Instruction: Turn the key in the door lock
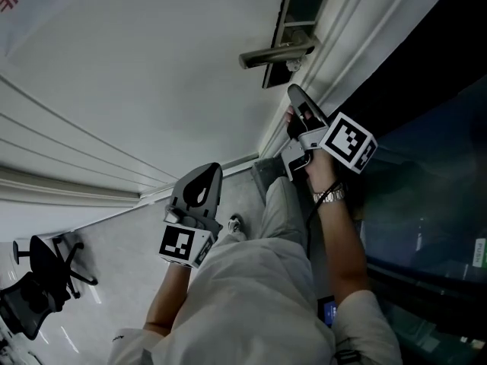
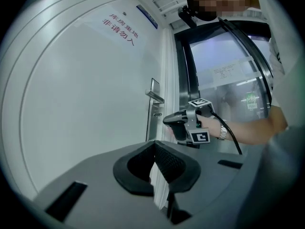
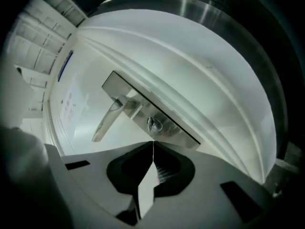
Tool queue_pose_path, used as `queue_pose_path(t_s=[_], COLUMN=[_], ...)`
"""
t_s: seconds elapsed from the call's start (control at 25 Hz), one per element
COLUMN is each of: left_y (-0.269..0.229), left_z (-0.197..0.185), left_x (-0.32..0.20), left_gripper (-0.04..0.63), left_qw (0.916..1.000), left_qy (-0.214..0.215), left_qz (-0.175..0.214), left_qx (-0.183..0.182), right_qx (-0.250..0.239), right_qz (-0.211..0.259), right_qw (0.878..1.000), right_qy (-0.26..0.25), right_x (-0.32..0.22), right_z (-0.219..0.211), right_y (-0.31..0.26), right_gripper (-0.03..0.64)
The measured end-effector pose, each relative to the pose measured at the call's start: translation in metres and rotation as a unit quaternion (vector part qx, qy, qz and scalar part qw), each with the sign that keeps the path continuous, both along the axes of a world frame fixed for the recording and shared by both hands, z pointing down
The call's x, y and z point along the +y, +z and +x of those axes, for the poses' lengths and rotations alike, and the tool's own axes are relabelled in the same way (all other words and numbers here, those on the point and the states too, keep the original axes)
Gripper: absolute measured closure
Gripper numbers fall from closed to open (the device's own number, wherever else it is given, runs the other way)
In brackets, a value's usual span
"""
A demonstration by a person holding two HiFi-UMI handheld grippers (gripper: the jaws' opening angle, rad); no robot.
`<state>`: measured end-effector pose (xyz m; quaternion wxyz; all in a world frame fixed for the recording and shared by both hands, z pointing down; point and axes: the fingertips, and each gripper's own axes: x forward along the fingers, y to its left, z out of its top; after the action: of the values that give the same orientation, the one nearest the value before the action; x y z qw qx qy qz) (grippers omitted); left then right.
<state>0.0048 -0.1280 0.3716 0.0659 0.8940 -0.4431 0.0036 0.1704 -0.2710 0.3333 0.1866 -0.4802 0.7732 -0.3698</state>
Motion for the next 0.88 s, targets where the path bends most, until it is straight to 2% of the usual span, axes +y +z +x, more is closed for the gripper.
queue_pose_path(t_s=[0.12,0.24,0.36,0.52,0.64,0.88], left_y=[0.007,0.012,0.023,0.03,0.033,0.04], left_z=[0.001,0.004,-0.001,-0.016,-0.032,-0.077], left_x=[0.005,0.008,0.016,0.029,0.037,0.053], left_gripper=[0.591,0.592,0.592,0.592,0.592,0.592], left_qw=[1.0,1.0,0.9997,0.9986,0.9973,0.9907], left_qy=[-0.003,-0.007,-0.016,-0.044,-0.066,-0.13], left_qz=[-0.006,-0.006,-0.019,-0.03,-0.032,-0.041], left_qx=[-0.001,0.001,-0.002,-0.003,0.0,0.005], right_qx=[0.052,0.12,0.185,0.246,0.274,0.28], right_qz=[0.024,0.063,0.119,0.184,0.201,0.219], right_qw=[0.998,0.99,0.973,0.944,0.93,0.913], right_qy=[-0.012,-0.031,-0.065,-0.116,-0.139,-0.201], right_x=[0.028,0.05,0.076,0.109,0.129,0.158], right_z=[-0.009,-0.024,-0.049,-0.089,-0.114,-0.17], right_y=[0.018,0.029,0.033,0.038,0.042,0.052], right_gripper=[0.614,0.615,0.615,0.615,0.615,0.615])
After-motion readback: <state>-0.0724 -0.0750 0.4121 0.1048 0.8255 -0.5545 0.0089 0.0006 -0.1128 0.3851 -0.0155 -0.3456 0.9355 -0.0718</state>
